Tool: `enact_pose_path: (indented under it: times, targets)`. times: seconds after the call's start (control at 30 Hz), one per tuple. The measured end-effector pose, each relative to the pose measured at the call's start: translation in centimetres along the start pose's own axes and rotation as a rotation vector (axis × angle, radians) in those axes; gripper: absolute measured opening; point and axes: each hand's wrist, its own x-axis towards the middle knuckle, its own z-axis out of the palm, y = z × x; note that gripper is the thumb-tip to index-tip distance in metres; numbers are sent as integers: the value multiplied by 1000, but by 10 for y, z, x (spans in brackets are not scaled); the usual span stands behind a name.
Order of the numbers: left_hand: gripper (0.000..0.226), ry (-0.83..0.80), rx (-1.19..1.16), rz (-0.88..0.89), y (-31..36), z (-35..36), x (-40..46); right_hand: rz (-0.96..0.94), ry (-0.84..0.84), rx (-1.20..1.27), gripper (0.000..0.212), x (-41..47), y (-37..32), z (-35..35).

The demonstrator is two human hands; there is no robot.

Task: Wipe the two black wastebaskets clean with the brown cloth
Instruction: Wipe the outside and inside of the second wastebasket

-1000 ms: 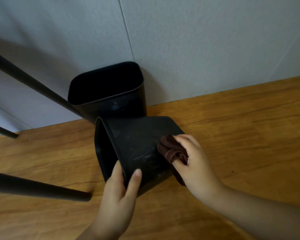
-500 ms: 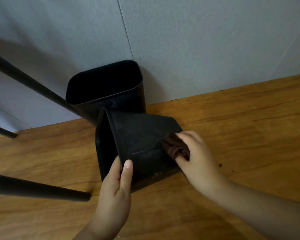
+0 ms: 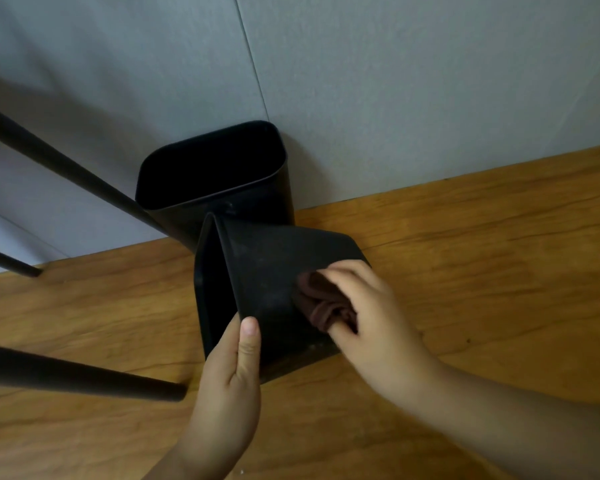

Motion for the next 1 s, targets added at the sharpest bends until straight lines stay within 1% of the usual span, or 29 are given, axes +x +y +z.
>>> enact_pose_path:
  times: [0.1, 0.17, 0.2, 0.27, 0.33, 0.37, 0.4, 0.47, 0.6, 0.67, 0.7, 0.8, 0.87, 0.93, 1.0]
  targets:
    - [47, 36, 13, -10, 1, -1, 0, -177, -132, 29, 52, -8, -26, 1]
    - [46, 59, 8, -43, 2, -4, 0, -239, -185, -9, 54, -13, -20, -1]
    - [46, 56, 7, -73, 3, -5, 0, -223, -178, -29, 55, -15, -11, -3]
    - [44, 26, 27, -117, 4, -7, -1, -86, -108, -31, 55, -14, 10, -5]
    - [41, -26, 75, -97, 5, -7, -3, 48, 8, -12, 53, -10, 22, -5]
    - [41, -46, 116, -68, 6, -6, -3, 83, 44, -11, 53, -9, 22, -4]
    - [44, -49, 164, -31, 5, -6, -3, 88, 65, -15, 54, -8, 18, -1]
    - [52, 4, 258, 40, 6, -6, -1, 34, 57, -3, 57, -11, 1, 4]
    - [52, 88, 350, 114, 10, -6, 5, -158, -63, 66, 57, -23, -26, 8]
    - [53, 108, 318, 74, 14, -7, 6, -204, -86, 37, 56, -24, -14, 7]
    - [54, 113, 300, 40, 16, -8, 7, -180, -76, 24, 56, -23, -5, 6]
    - [54, 136, 234, -79, 23, -10, 8, -6, 61, 49, 55, -17, 17, 1]
    - [55, 139, 192, -118, 28, -10, 9, 33, 128, 54, 54, -14, 17, 2]
    - [55, 147, 157, -141, 30, -9, 9, 5, 119, 51, 56, -14, 3, 7]
    - [56, 174, 133, -170, 30, -9, 10, -80, 49, 30, 60, -17, -15, 13]
